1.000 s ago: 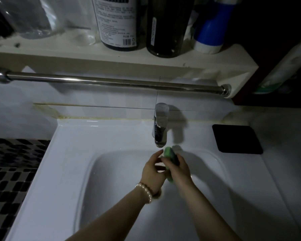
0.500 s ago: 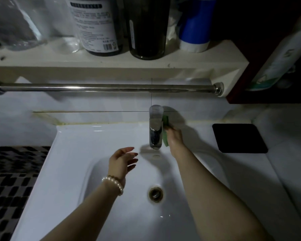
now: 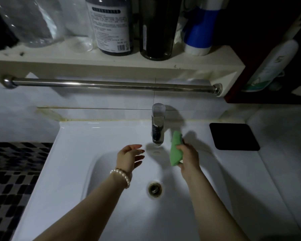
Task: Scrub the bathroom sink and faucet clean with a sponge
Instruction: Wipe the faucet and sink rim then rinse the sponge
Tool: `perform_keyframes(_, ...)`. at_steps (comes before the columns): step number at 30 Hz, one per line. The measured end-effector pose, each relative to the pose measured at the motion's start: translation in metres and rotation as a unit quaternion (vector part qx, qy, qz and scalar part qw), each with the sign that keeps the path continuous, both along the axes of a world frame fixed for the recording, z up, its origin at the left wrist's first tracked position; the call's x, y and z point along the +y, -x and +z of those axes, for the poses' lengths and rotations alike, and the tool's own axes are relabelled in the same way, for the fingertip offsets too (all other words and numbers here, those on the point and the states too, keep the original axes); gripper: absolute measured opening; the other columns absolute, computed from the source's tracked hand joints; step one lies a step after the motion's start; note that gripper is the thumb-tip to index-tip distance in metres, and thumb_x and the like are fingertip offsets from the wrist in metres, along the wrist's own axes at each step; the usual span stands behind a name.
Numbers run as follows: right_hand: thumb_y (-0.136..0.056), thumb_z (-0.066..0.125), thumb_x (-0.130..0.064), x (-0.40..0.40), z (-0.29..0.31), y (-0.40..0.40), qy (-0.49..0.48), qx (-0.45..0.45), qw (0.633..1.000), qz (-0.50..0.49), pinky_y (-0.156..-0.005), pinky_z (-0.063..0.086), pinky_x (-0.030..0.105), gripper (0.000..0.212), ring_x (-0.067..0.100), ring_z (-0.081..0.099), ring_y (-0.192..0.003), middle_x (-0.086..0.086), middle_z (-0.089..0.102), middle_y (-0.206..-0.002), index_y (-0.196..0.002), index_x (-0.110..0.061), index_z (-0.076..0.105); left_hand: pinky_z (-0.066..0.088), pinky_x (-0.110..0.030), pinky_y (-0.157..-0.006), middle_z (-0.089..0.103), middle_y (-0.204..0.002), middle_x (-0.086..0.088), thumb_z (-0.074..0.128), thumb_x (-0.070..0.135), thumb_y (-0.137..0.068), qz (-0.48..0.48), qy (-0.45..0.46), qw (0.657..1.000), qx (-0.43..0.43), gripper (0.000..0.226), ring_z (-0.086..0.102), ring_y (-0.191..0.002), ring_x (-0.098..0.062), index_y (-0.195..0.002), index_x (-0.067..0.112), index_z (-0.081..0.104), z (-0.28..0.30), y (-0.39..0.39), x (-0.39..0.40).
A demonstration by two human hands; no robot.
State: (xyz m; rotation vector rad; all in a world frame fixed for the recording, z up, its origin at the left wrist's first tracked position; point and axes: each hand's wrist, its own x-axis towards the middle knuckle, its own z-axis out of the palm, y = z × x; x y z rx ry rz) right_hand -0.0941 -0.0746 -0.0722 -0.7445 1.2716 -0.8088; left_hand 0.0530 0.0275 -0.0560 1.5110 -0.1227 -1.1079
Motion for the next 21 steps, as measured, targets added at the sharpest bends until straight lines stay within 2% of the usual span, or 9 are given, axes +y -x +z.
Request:
perform_keyframes(2, -0.072, 0.070, -0.004, 0.007, 0.013, 0.010, 0.105, 0.004, 0.994, 0.020, -0.064, 0.050, 0.016, 0.029, 0.003, 0.066, -0.076, -0.008, 0.071, -0.087, -0.090, -0.027, 0.072, 0.051, -0.035, -0.080, 0.069, -0.088, -0.007, 0.053, -0.001, -0.086, -0.013, 0.009, 1.000, 0.003, 0.019, 0.064, -0.079, -0.022, -0.095, 0.009, 0.066, 0.004, 0.001, 0.000)
perform_keyframes(3, -0.072, 0.070, 0.000, 0.010, 0.019, 0.013, 0.155, 0.006, 0.987, 0.047, -0.064, 0.049, 0.011, 0.031, -0.002, 0.066, -0.076, -0.005, 0.070, -0.092, -0.084, -0.028, 0.074, 0.051, -0.034, -0.078, 0.069, -0.088, -0.007, 0.053, -0.001, -0.085, -0.017, 0.011, 1.000, 0.004, 0.019, 0.064, -0.079, -0.022, -0.094, 0.009, 0.066, 0.006, 0.001, 0.001)
perform_keyframes(5, -0.075, 0.062, 0.010, 0.011, 0.029, 0.018, 0.262, 0.042, 0.958, 0.108, -0.072, 0.049, 0.008, 0.042, -0.008, 0.062, -0.086, 0.000, 0.062, -0.105, -0.084, -0.030, 0.073, 0.051, -0.032, -0.076, 0.069, -0.087, -0.007, 0.053, -0.001, -0.085, -0.020, 0.014, 1.000, 0.006, 0.018, 0.063, -0.078, -0.022, -0.092, 0.009, 0.066, 0.008, 0.001, 0.002)
perform_keyframes(7, -0.070, 0.059, 0.002, 0.012, 0.038, 0.017, 0.361, 0.108, 0.913, 0.155, -0.086, 0.047, 0.013, 0.040, -0.003, 0.057, -0.101, -0.003, 0.057, -0.110, -0.092, -0.029, 0.071, 0.050, -0.032, -0.074, 0.069, -0.086, -0.006, 0.052, -0.001, -0.085, -0.019, 0.016, 1.000, 0.009, 0.019, 0.063, -0.077, -0.021, -0.090, 0.009, 0.067, 0.009, 0.000, 0.005)
perform_keyframes(9, -0.065, 0.056, -0.004, 0.012, 0.045, 0.011, 0.415, 0.168, 0.875, 0.182, -0.094, 0.044, 0.023, 0.042, 0.014, 0.055, -0.110, -0.003, 0.059, -0.113, -0.101, -0.021, 0.071, 0.050, -0.031, -0.073, 0.069, -0.085, -0.006, 0.052, -0.001, -0.085, -0.015, 0.016, 1.000, 0.015, 0.019, 0.063, -0.076, -0.021, -0.089, 0.010, 0.067, 0.008, -0.002, 0.007)
perform_keyframes(13, -0.064, 0.061, 0.003, 0.017, 0.047, -0.007, 0.425, 0.216, 0.853, 0.214, -0.096, 0.048, 0.040, 0.045, 0.024, 0.056, -0.111, -0.004, 0.064, -0.112, -0.104, -0.016, 0.071, 0.049, -0.030, -0.071, 0.069, -0.083, -0.005, 0.052, -0.001, -0.085, -0.009, 0.014, 0.999, 0.029, 0.019, 0.063, -0.074, -0.021, -0.087, 0.010, 0.067, 0.005, -0.005, 0.012)
perform_keyframes(15, -0.063, 0.065, 0.007, 0.023, 0.048, -0.016, 0.447, 0.236, 0.830, 0.237, -0.098, 0.045, 0.042, 0.042, 0.024, 0.055, -0.110, -0.002, 0.066, -0.114, -0.099, -0.013, 0.073, 0.049, -0.029, -0.069, 0.069, -0.081, -0.005, 0.053, -0.001, -0.084, -0.008, 0.014, 0.999, 0.035, 0.018, 0.063, -0.074, -0.021, -0.087, 0.010, 0.067, 0.002, -0.008, 0.013)
perform_keyframes(18, -0.057, 0.066, 0.000, 0.037, 0.052, -0.020, 0.479, 0.234, 0.782, 0.323, -0.093, 0.044, 0.029, 0.031, 0.011, 0.054, -0.097, 0.002, 0.070, -0.108, -0.084, -0.010, 0.077, 0.049, -0.030, -0.069, 0.068, -0.079, -0.005, 0.052, 0.000, -0.084, 0.003, 0.017, 0.998, 0.062, 0.018, 0.062, -0.073, -0.021, -0.087, 0.010, 0.066, 0.000, -0.011, 0.015)
perform_keyframes(21, -0.054, 0.058, -0.011, 0.055, 0.054, -0.009, 0.440, 0.215, 0.774, 0.401, -0.085, 0.038, 0.006, 0.027, -0.001, 0.054, -0.091, -0.015, 0.067, -0.101, -0.073, -0.015, 0.077, 0.049, -0.032, -0.073, 0.067, -0.083, -0.006, 0.050, 0.007, -0.086, 0.005, 0.016, 0.996, 0.087, 0.017, 0.062, -0.076, -0.022, -0.089, 0.010, 0.066, -0.002, -0.013, 0.018)
